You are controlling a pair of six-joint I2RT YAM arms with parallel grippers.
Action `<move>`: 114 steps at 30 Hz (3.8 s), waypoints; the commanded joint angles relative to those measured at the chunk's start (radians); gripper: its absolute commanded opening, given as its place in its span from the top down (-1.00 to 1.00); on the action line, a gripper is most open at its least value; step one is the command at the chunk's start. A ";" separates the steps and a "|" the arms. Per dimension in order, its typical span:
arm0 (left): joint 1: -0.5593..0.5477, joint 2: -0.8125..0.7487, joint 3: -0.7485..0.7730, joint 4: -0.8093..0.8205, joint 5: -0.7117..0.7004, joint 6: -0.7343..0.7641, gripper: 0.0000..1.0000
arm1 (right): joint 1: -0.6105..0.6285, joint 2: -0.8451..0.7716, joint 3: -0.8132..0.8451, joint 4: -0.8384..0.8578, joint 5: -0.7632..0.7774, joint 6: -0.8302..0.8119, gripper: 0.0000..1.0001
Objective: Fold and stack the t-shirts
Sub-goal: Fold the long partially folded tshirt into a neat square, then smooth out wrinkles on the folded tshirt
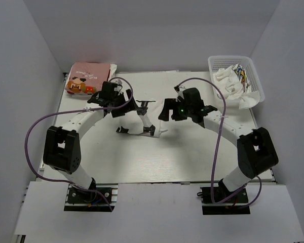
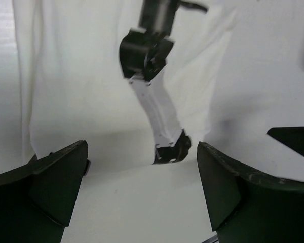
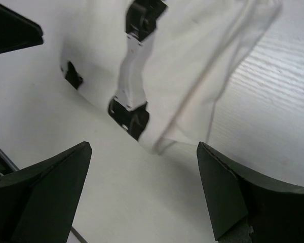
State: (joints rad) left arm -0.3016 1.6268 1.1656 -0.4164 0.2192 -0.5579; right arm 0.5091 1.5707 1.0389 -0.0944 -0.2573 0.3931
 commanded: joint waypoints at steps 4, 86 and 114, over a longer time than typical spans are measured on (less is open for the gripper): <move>0.019 0.063 0.178 -0.102 -0.173 0.024 -0.98 | 0.017 0.064 0.090 0.013 -0.009 0.061 -0.81; 0.038 0.323 0.341 -0.062 -0.179 0.079 -0.98 | 0.048 0.207 0.246 -0.166 0.334 0.076 -0.81; 0.036 0.525 0.488 0.010 -0.024 0.138 1.00 | 0.011 0.295 0.351 0.011 0.311 -0.028 1.00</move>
State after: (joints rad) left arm -0.2619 2.2047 1.6527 -0.4099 0.1921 -0.4271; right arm 0.5240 1.9503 1.4033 -0.1875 0.0551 0.4103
